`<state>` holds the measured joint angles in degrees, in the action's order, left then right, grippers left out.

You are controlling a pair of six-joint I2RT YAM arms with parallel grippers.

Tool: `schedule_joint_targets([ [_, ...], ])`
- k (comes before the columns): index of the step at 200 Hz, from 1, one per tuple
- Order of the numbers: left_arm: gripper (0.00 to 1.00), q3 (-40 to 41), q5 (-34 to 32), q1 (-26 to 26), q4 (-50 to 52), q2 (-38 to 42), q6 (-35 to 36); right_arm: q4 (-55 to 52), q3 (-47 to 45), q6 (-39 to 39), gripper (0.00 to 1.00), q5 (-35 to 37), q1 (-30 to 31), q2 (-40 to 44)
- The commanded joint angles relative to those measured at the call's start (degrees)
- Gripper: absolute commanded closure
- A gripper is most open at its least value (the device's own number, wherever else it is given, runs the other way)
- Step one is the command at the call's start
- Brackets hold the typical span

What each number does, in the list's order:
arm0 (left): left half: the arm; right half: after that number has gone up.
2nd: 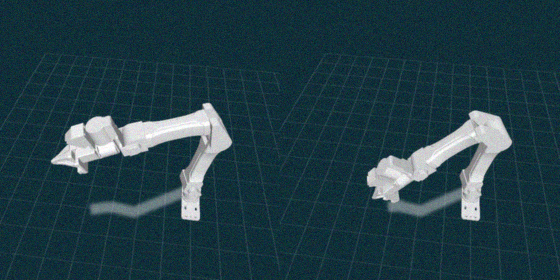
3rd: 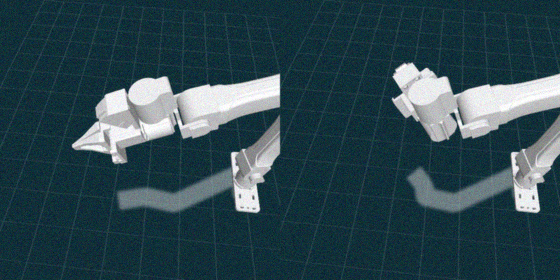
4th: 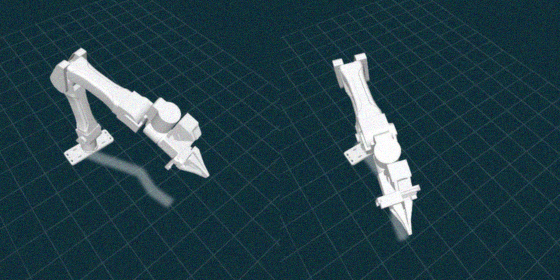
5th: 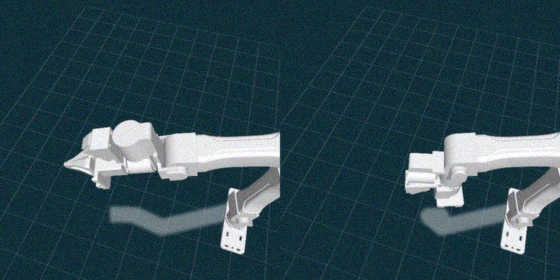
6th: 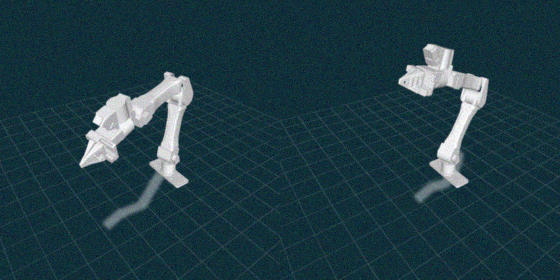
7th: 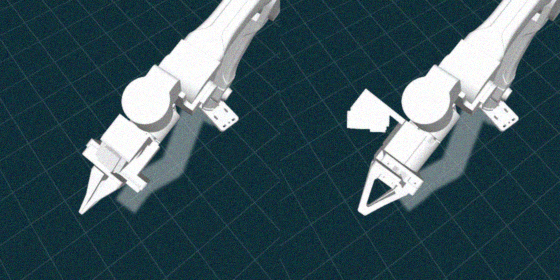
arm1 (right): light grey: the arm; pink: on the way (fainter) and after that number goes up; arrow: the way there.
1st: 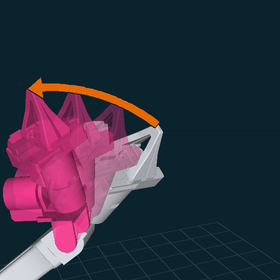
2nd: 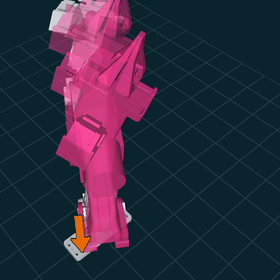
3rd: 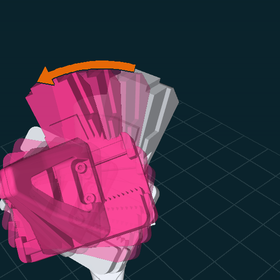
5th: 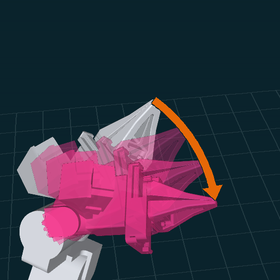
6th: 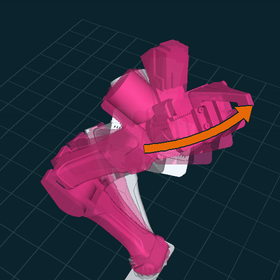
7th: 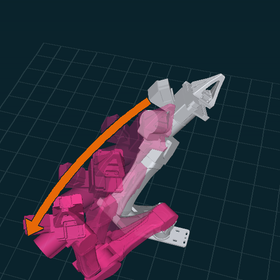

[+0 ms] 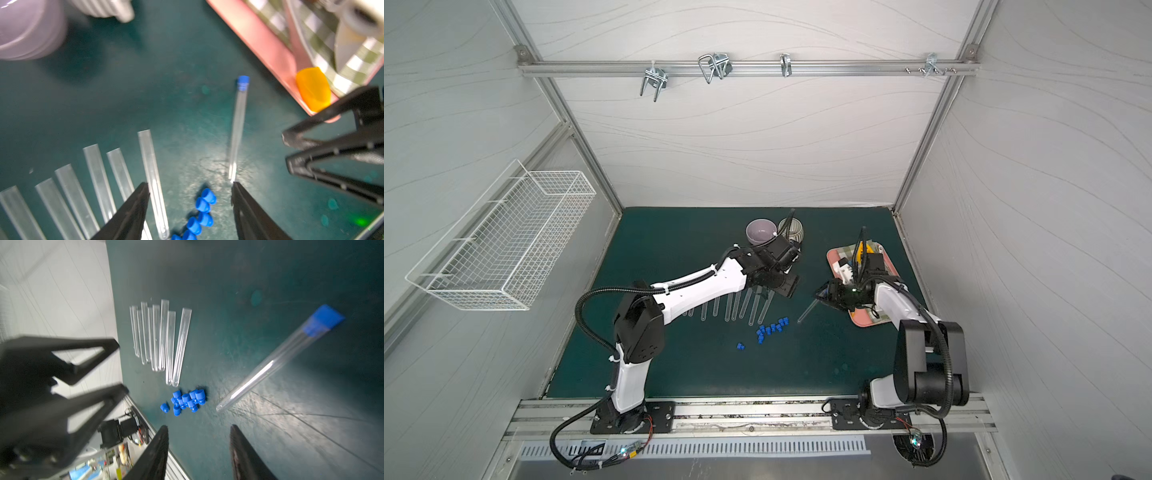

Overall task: Remove stoppers from test tubes
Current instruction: Place the stopper at the center of the board, then pick up the test tube at the center of the board.

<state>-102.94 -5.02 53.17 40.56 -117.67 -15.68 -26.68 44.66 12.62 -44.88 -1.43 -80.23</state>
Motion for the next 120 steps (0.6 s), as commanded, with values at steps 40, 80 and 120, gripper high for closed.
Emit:
schedule_joint_targets([
  [40,0.35,-10.63,0.82,4.19,6.0,-10.61,3.04,5.62,-5.63,3.29,0.38,-3.05,-12.45,7.67],
  [80,0.37,-16.58,-0.7,5.49,7.08,-17.73,3.2,5.5,-6.5,3.37,0.25,-4.24,-16.64,9.81],
  [120,0.37,-21.62,-2.82,6.25,7.02,-22.85,4.69,5.46,-6.82,2.92,0.17,-4.95,-17.99,9.67],
])
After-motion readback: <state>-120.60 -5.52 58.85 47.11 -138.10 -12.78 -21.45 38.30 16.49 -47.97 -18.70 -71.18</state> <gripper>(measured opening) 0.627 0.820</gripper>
